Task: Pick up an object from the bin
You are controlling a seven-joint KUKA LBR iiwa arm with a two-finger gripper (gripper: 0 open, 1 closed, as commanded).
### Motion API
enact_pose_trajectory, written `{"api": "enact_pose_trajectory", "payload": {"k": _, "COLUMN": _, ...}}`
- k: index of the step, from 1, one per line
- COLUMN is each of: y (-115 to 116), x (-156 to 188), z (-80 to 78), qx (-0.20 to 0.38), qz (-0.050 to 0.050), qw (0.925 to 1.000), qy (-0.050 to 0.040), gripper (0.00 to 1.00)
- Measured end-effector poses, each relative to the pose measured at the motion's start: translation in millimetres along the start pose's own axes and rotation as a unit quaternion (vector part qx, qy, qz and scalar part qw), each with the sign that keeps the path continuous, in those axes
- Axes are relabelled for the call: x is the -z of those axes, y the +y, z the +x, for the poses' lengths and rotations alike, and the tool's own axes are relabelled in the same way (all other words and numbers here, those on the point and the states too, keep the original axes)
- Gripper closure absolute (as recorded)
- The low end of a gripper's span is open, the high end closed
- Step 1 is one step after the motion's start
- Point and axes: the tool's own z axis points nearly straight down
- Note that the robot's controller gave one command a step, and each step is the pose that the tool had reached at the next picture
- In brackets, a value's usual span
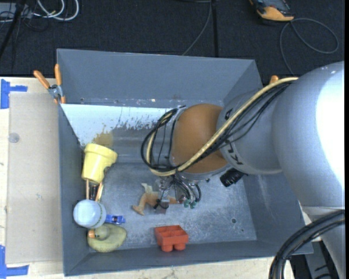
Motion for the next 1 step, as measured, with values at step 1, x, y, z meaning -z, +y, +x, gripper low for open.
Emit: {"api": "enact_pose_trajectory", "payload": {"k": 1, "y": -1.3, "x": 6.0, "z": 1.6, "qx": 0.0, "qz": 0.001, "qw": 1.0, "qy": 0.0023, "gripper": 1.0}}
